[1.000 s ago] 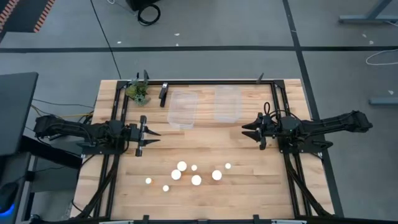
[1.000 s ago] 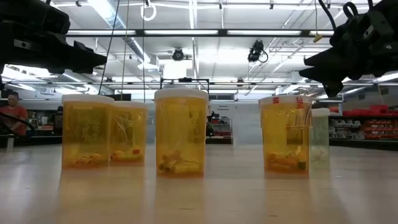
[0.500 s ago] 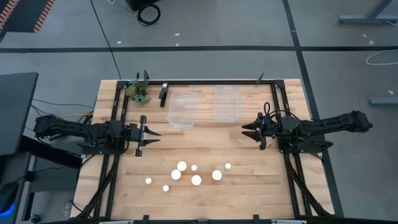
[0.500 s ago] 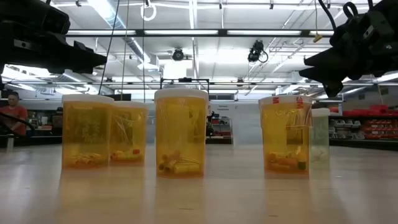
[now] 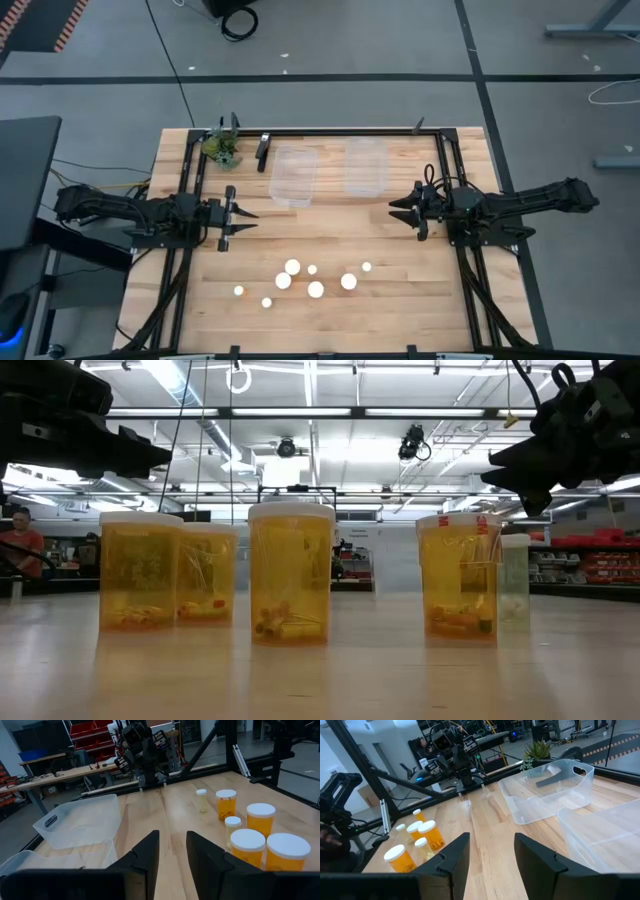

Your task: Pick and place medicine bottles into bin by pill shape (circle, oval)

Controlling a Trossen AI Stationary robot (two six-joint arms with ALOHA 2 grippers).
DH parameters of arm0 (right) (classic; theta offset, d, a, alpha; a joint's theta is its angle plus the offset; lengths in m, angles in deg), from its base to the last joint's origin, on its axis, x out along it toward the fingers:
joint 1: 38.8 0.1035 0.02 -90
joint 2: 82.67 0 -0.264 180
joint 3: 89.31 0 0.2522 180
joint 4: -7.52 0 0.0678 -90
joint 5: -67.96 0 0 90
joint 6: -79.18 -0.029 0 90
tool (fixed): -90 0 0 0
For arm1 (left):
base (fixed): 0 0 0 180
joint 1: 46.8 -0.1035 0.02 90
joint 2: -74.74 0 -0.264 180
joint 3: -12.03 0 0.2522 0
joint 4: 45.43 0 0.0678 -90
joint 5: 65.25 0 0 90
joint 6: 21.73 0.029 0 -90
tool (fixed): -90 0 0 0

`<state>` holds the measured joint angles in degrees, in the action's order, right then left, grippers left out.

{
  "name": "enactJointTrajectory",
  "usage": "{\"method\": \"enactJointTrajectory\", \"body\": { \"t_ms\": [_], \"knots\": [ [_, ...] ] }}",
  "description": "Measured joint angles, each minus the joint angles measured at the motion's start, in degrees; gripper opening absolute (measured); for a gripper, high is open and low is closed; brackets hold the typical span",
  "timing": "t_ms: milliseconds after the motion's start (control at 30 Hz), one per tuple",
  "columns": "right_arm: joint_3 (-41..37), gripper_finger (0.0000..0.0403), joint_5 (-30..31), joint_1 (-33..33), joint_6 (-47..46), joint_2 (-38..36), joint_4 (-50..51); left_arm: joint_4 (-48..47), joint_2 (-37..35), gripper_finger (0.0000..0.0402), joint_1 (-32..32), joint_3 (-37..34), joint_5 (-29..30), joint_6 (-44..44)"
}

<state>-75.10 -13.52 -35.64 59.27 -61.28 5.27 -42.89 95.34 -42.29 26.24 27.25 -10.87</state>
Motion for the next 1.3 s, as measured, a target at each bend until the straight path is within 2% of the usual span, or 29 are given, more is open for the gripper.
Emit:
{"method": "enactJointTrajectory", "body": {
  "t_ms": [267, 433, 567, 733, 900, 1100, 1300],
  "knots": [
    [0.0, 0.0161, 0.0, 0.0, 0.0, -0.02, 0.02, 0.73, 0.0, 0.0107, 0.19, 0.0, 0.0, -24.1],
    [-0.02, 0.0161, -0.02, 0.02, 0.0, -0.02, 0.01, 3.61, -0.01, 0.0107, 0.15, 0.0, 3.0, -24.1],
    [0.0, 0.0161, -0.01, 0.01, 0.0, -0.02, 0.0, 3.04, 0.04, 0.0107, 0.0, 0.32, 3.85, -29.65],
    [0.0, 0.0161, 0.0, 0.02, 0.0, 0.0, 0.02, -7.43, 1.28, 0.0104, -1.07, 6.94, 3.82, -30.9],
    [0.0, 0.0161, 0.0, 0.01, 0.0, 0.0, 0.02, -16.24, 4.04, 0.0104, -0.48, 12.31, 2.8, -31.73],
    [-0.01, 0.0161, -0.01, 0.02, 0.0, -0.02, 0.0, -17.53, 8.56, 0.0106, 2.7, 14.66, -0.7, -39.02],
    [-0.01, 0.0161, -0.01, 0.0, 0.0, -0.01, 0.02, -17.51, 16.12, 0.011, 7.22, 17.84, 2.11, -41.69]
  ]
}}
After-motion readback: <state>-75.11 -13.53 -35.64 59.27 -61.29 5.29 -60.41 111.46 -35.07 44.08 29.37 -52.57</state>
